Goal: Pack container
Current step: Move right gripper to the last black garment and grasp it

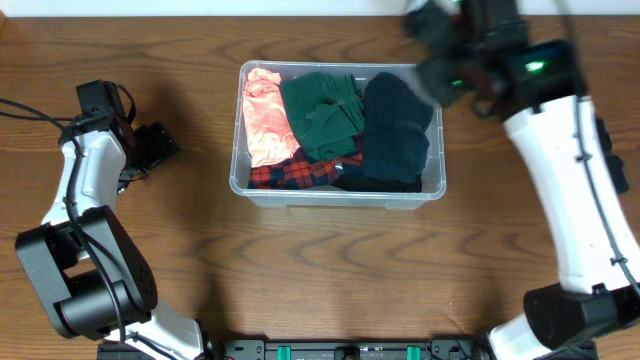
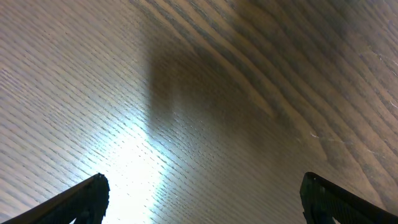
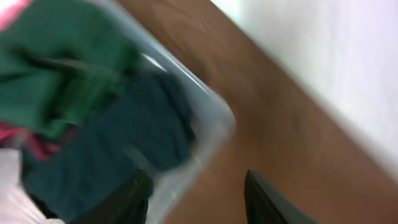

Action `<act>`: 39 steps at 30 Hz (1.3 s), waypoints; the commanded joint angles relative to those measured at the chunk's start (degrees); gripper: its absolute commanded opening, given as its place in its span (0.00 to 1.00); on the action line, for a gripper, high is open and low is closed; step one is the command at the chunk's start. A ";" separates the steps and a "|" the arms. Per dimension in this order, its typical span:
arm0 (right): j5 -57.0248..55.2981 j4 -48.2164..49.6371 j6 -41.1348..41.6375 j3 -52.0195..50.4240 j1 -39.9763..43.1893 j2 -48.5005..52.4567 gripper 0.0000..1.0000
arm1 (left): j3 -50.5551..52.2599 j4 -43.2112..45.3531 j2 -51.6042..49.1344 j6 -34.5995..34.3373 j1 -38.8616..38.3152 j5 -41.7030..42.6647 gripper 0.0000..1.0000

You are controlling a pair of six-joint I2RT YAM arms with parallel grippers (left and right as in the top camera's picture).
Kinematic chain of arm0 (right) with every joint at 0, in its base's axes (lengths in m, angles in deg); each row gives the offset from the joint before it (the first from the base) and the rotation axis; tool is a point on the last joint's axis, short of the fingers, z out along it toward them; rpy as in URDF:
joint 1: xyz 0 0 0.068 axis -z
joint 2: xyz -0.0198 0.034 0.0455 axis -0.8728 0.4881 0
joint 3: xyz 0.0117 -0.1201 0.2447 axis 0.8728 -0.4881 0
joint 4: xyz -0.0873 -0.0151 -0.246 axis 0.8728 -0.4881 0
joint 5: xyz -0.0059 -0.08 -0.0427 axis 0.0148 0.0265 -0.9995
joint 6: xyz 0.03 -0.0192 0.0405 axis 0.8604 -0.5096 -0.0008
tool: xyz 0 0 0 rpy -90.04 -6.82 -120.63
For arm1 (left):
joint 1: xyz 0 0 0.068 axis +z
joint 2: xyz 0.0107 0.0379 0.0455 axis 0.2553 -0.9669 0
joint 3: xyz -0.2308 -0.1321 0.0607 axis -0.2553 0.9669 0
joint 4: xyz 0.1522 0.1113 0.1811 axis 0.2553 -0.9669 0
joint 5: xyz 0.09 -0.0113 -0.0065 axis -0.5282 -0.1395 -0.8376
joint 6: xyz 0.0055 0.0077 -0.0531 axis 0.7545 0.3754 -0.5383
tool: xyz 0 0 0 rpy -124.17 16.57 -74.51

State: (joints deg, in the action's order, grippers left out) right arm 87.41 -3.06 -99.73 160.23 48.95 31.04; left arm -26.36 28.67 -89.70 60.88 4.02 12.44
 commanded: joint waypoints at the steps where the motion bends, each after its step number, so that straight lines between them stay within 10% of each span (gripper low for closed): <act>1: -3.34 -2.40 19.87 1.07 9.40 0.17 0.49 | 0.33 -0.07 -0.35 -0.52 0.15 -0.13 0.98; 11: -6.56 -2.80 22.21 -3.74 26.29 10.40 0.51 | 0.33 -0.07 -0.35 -0.52 0.15 -0.13 0.98; 39: -16.63 8.07 7.89 -3.76 28.26 31.56 0.59 | 0.33 -0.07 -0.35 -0.52 0.13 -0.13 0.98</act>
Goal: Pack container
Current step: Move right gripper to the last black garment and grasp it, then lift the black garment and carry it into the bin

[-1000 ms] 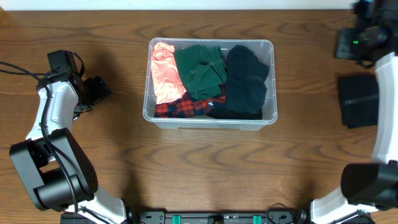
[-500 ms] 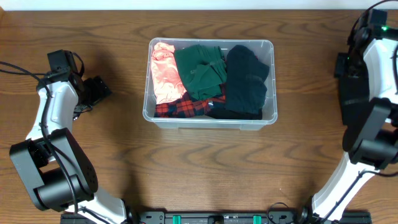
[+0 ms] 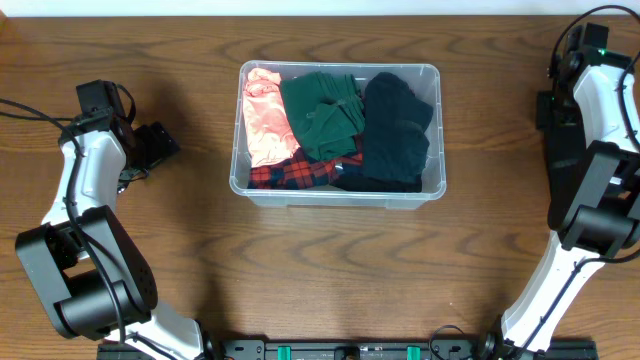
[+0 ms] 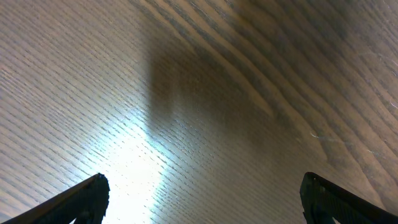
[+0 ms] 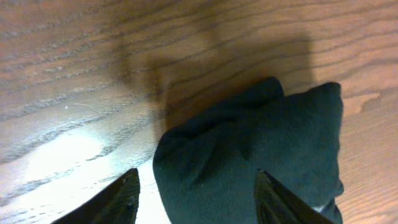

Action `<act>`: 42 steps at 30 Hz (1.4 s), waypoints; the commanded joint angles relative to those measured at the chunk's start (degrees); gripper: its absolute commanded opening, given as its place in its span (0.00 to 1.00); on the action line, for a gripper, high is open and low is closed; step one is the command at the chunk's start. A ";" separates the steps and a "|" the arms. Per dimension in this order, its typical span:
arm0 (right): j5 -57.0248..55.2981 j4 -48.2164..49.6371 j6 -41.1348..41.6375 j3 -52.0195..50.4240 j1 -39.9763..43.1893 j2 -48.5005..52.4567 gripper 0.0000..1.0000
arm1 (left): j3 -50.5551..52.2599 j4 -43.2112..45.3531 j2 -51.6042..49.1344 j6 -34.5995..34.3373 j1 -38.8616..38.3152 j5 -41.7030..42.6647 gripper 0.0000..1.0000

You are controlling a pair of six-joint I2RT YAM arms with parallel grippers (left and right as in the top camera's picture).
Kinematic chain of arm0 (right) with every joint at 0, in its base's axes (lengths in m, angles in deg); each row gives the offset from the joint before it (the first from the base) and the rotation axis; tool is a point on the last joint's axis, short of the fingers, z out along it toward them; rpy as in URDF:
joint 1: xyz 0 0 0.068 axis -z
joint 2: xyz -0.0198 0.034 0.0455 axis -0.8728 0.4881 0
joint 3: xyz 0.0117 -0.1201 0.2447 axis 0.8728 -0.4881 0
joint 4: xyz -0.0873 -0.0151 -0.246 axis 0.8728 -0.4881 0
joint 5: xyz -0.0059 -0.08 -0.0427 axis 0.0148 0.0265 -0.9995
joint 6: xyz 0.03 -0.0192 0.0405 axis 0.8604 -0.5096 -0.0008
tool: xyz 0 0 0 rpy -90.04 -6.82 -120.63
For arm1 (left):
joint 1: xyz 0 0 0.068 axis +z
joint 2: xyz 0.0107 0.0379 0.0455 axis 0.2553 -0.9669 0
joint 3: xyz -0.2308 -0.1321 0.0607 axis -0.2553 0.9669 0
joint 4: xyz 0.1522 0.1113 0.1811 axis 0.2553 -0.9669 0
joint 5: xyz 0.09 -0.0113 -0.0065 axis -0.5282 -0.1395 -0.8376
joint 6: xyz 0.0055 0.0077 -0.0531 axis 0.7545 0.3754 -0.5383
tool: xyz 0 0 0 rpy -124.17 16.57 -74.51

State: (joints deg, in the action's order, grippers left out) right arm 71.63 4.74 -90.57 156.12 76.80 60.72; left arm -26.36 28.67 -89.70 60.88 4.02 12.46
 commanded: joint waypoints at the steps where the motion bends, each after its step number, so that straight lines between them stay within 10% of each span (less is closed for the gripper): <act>1: -0.85 0.46 -1.27 0.35 0.42 2.34 0.62 | 0.33 -0.07 -0.35 -0.52 0.13 -0.15 0.98; 9: -1.14 1.64 -1.25 0.35 0.48 4.42 0.67 | 0.33 -0.07 -0.35 -0.52 0.13 -0.15 0.98; 18: -7.23 1.03 2.08 0.35 0.52 5.11 0.02 | 0.33 -0.07 -0.35 -0.52 0.13 -0.15 0.98; 30: -2.82 -5.09 4.50 3.63 -2.84 0.20 0.01 | 0.33 -0.07 -0.35 -0.52 0.13 -0.15 0.98; 42: 1.73 -8.02 -14.73 8.74 -17.38 -19.87 0.01 | 0.33 -0.07 -0.35 -0.52 0.13 -0.15 0.98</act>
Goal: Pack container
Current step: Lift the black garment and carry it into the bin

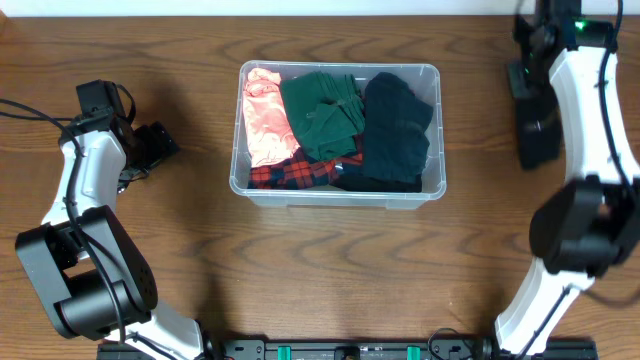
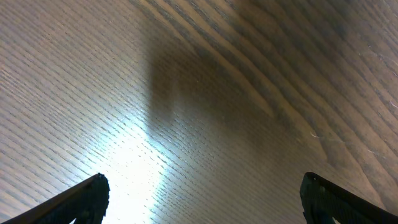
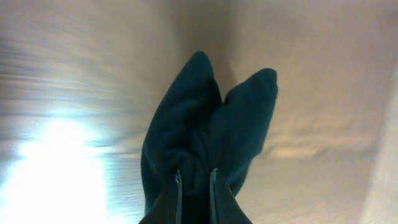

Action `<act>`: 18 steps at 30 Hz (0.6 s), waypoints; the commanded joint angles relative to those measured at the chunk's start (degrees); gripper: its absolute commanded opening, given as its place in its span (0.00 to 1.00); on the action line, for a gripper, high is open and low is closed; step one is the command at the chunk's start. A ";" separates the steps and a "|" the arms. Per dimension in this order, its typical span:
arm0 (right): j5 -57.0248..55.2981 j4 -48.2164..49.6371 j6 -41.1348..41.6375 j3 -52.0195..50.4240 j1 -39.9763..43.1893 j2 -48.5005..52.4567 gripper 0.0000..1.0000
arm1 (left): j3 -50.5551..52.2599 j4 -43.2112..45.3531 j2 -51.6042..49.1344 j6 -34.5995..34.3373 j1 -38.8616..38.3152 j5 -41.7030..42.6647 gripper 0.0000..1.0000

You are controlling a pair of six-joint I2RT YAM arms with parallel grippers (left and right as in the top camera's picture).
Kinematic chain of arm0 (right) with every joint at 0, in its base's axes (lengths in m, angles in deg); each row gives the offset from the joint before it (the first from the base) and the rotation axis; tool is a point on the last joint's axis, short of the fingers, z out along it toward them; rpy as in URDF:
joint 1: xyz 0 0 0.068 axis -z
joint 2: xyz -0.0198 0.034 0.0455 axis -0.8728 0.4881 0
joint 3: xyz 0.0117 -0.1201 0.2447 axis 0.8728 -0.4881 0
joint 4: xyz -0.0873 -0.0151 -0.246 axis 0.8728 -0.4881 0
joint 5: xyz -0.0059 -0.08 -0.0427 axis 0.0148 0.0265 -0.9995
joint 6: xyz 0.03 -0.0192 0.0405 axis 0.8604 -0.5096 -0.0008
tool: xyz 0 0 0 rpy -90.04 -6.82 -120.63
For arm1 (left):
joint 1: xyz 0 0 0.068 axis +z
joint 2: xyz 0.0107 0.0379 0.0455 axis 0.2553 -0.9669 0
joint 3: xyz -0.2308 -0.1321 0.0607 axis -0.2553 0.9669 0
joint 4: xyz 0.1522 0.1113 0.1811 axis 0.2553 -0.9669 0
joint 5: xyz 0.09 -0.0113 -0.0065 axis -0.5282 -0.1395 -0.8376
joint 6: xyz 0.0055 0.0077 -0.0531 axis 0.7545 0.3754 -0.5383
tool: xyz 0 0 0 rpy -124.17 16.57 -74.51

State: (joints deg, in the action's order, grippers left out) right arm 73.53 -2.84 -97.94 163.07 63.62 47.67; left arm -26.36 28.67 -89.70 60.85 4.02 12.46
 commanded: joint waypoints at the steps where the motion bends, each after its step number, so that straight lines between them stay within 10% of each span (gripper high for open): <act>1: -0.17 -0.66 -8.15 1.79 -5.49 -8.07 0.01 | 0.33 -0.07 -0.35 -0.50 0.13 -0.15 0.98; 18: -8.98 -8.70 -12.85 1.75 -42.32 -15.15 0.01 | 0.33 -0.07 -0.35 -0.50 0.13 -0.15 0.98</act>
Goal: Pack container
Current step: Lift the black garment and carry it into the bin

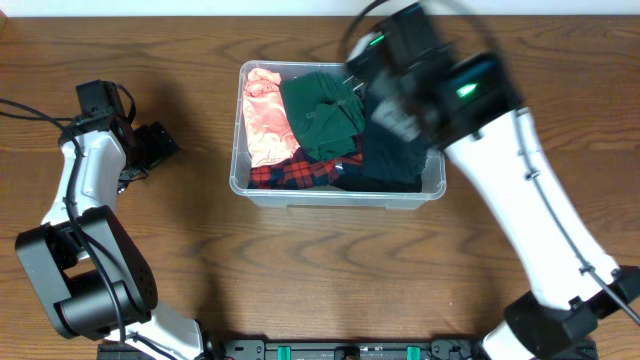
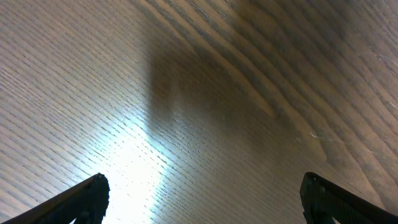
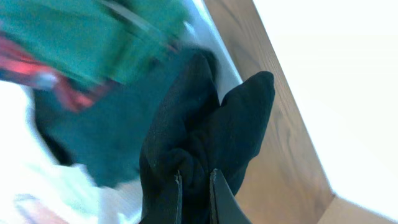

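Note:
The clear plastic container [image 1: 238, 182] stands mid-table holding a pink cloth [image 1: 262, 120], a green cloth [image 1: 320, 110], red plaid [image 1: 290, 172] and a dark navy cloth [image 1: 398, 155]. My right gripper [image 3: 194, 182] is shut on a dark bunched cloth [image 3: 214, 112], hanging it over the container's right back part; the container rim [image 3: 214, 43] and the green cloth [image 3: 74, 31] lie below. From overhead the right gripper [image 1: 395, 95] is blurred. My left gripper [image 2: 202, 199] is open over bare wood, left of the container [image 1: 160, 145].
Wooden table [image 1: 320, 280] all round the container. A pale wall [image 3: 336, 74] runs along the table's back edge. Black cables [image 1: 30, 110] trail at the far left by the left arm.
My right gripper, shut on the dark cloth at the table's far right then, is now over the container's right back part with the cloth in it. The left arm has not moved.
My right gripper was first open above the container's right back corner. Then it stood open over a dark cloth lying on the table at the far right. Then it was shut on that cloth, and now holds it over the container. The left arm stayed still.

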Action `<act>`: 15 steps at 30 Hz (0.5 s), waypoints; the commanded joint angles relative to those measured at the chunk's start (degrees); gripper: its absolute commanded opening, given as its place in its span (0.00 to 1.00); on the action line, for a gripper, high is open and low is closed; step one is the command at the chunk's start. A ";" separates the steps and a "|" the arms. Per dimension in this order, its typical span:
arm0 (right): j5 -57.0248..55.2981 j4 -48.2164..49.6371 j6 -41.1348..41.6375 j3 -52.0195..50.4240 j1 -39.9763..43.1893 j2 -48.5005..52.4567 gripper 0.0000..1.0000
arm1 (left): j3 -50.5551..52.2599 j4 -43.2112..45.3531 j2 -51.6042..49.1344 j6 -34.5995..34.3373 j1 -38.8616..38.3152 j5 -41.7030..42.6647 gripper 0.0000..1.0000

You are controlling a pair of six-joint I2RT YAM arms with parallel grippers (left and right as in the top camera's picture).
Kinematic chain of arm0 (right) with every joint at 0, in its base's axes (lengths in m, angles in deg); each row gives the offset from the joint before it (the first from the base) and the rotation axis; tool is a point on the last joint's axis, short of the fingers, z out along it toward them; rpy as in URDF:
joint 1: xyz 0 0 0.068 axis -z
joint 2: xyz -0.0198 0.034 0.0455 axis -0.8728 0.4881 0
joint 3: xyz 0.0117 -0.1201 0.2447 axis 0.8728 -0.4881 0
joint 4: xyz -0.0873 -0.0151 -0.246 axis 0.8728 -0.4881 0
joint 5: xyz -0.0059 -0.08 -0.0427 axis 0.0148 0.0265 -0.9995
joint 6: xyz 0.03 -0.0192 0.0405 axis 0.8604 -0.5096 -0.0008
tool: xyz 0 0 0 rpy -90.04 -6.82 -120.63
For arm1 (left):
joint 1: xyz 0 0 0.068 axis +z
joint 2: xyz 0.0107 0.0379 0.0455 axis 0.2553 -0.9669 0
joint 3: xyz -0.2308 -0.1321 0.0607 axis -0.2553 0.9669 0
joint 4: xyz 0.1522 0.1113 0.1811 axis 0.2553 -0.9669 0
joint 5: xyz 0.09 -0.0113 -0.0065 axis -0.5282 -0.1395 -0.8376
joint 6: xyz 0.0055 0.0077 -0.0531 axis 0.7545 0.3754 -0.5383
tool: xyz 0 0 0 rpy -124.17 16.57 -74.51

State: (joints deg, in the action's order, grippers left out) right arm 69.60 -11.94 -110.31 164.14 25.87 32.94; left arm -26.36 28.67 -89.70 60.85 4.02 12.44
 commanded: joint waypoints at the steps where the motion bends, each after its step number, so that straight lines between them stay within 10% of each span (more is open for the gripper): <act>1: -5.09 0.81 -0.52 0.68 -6.51 -0.37 0.01 | 0.33 -0.07 -0.35 -0.50 0.13 -0.13 0.98; 15: -4.94 4.13 -3.19 0.63 -16.72 5.25 0.01 | 0.33 -0.07 -0.35 -0.50 0.13 -0.13 0.98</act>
State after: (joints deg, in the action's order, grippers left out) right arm 66.80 -8.05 -111.86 164.14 10.00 35.52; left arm -26.36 28.67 -89.70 60.85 4.02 12.46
